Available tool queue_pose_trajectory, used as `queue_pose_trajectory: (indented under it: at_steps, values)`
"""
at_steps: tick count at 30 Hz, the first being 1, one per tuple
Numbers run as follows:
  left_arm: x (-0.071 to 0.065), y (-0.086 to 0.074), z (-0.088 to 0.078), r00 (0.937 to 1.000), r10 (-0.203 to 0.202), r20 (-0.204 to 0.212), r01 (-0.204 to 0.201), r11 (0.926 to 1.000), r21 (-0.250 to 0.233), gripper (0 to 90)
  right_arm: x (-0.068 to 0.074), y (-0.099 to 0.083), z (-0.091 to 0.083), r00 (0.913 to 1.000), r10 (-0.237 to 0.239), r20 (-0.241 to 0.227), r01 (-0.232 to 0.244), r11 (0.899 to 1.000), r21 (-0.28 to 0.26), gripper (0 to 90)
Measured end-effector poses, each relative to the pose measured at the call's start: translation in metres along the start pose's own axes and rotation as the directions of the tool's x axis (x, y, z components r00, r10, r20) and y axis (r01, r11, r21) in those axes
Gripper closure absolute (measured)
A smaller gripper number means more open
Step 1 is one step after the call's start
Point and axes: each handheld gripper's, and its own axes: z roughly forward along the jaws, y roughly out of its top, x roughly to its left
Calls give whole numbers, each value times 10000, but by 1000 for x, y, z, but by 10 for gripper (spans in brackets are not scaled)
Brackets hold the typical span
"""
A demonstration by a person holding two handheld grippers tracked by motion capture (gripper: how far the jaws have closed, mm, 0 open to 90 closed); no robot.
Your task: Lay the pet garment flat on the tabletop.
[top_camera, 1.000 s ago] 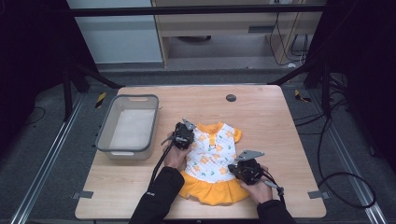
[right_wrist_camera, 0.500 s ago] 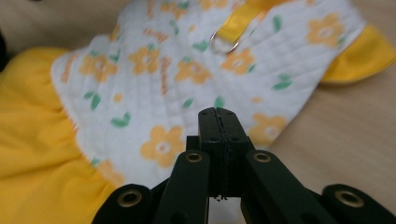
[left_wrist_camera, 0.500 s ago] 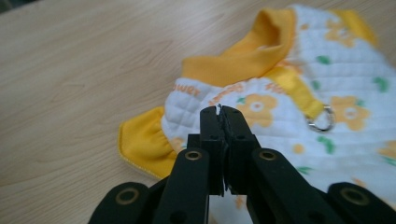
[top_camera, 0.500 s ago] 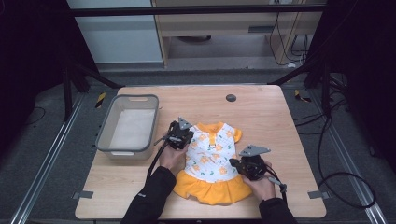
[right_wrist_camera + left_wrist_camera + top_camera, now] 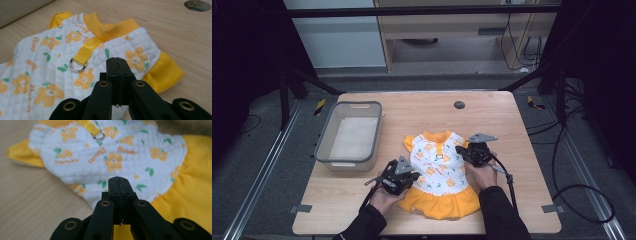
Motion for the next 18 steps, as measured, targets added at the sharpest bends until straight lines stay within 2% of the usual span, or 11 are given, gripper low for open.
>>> queue_pose_trajectory:
  at_steps: [2,4,5,9,11,14,18]
  values:
    - [-4,-5,5,9998,52,176,-58,9993,356,897,-1,-2,8,9999,-43,145,40,9997,224,900]
    - [-7,-9,10,9991,409,149,-419,9963,748,897,-1,-4,14,9994,-60,333,48,9993,367,900]
    - [-8,-10,12,9988,462,186,-477,9945,927,897,-2,-4,16,9990,-100,443,79,9989,471,900]
    - [-11,-10,13,9964,843,132,-853,9902,1103,897,-5,-5,22,9983,23,574,-52,9987,516,900]
    - [-13,-10,14,9924,1230,44,-1227,9860,1133,896,-6,-2,25,9973,-122,720,77,9979,637,900]
    - [-13,-9,15,9895,1439,-127,-1413,9825,1211,897,-7,1,31,9939,-321,1056,240,9967,779,900]
    - [-8,-9,17,9896,1422,-196,-1391,9838,1135,897,-6,1,34,9910,-134,1335,49,9979,639,900]
